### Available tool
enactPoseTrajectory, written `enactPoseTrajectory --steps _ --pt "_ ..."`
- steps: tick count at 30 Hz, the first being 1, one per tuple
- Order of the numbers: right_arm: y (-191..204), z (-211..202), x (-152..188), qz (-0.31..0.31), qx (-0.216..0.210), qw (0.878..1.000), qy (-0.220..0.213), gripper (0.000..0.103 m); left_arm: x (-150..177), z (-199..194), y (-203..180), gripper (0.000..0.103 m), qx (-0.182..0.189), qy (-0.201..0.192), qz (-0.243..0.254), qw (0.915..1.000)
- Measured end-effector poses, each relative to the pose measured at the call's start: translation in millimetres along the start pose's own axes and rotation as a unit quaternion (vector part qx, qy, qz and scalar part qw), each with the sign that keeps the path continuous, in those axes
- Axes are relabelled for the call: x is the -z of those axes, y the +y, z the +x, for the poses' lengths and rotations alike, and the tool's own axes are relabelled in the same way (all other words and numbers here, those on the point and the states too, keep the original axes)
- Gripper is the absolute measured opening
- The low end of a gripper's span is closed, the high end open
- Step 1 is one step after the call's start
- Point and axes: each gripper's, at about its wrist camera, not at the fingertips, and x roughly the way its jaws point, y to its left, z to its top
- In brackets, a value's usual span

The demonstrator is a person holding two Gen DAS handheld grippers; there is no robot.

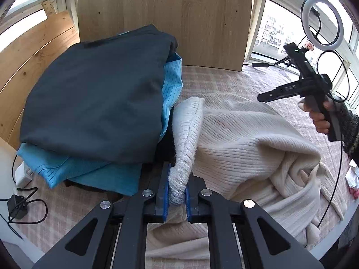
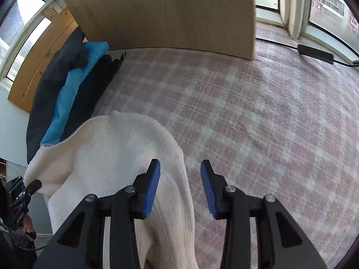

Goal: Fold clothes

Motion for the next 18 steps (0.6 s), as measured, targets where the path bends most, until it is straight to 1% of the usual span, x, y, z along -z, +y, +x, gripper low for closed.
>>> enactPoseTrajectory --steps 1,2,3,5,7,9,10,11,12,14,16,18 --pt "3.1 10.1 -4.9 -0.009 0.001 1.0 0.011 0.037 1.1 -2.0 1.2 0.01 -0.001 0.0 -0.001 1.0" --pt "8.3 14.8 -8.8 -0.023 0.009 1.0 0.01 0.038 1.0 -2.4 2.4 0.01 -0.002 -0.001 -0.002 1.0" --pt "15.5 14.3 -11.9 -0.042 0.014 0.999 0.004 0.04 0.8 -2.5 3.7 0.01 -0.002 -0.002 -0.003 1.0" --pt "27.4 14.7 -14.2 -0.067 0.017 0.998 0.016 0.04 0.4 -2.9 6.1 0.01 -0.004 -0.004 -0.005 1.0" --pt "37.3 11.4 -10.6 -0.095 0.035 0.995 0.016 0.038 0.0 -3.2 8.6 0.01 -0.005 -0.005 -0.007 0.9999" --pt "44.3 7.1 -6.3 -0.118 0.045 0.992 0.02 0.016 -0.8 -3.1 9.2 0.01 -0.005 -0.008 -0.01 0.9999" --pt "42.7 3.5 -5.3 -0.111 0.036 0.993 0.023 0.01 -1.5 -2.8 8.4 0.01 -0.004 -0.011 -0.011 0.9999" --pt "39.5 -2.5 -4.6 -0.097 0.02 0.995 0.022 0.008 -1.6 -4.1 9.1 0.01 -0.002 -0.012 -0.012 0.9998" --pt "36.7 -10.3 -3.8 -0.085 0.009 0.996 0.015 0.008 -1.6 -5.7 10.0 0.01 0.0 -0.014 -0.013 0.9998" --pt "34.0 -34.1 0.4 -0.074 0.012 0.997 -0.02 0.007 -4.0 -15.7 11.5 0.01 0.004 -0.027 -0.013 0.9995" --pt "28.9 -66.2 7.7 -0.05 0.009 0.997 -0.054 0.006 -6.6 -26.1 12.9 0.009 0.009 -0.039 -0.013 0.9991" --pt "24.3 -108.0 19.8 -0.031 0.011 0.995 -0.097 0.006 -10.9 -40.0 15.1 0.009 0.017 -0.056 -0.014 0.9982"
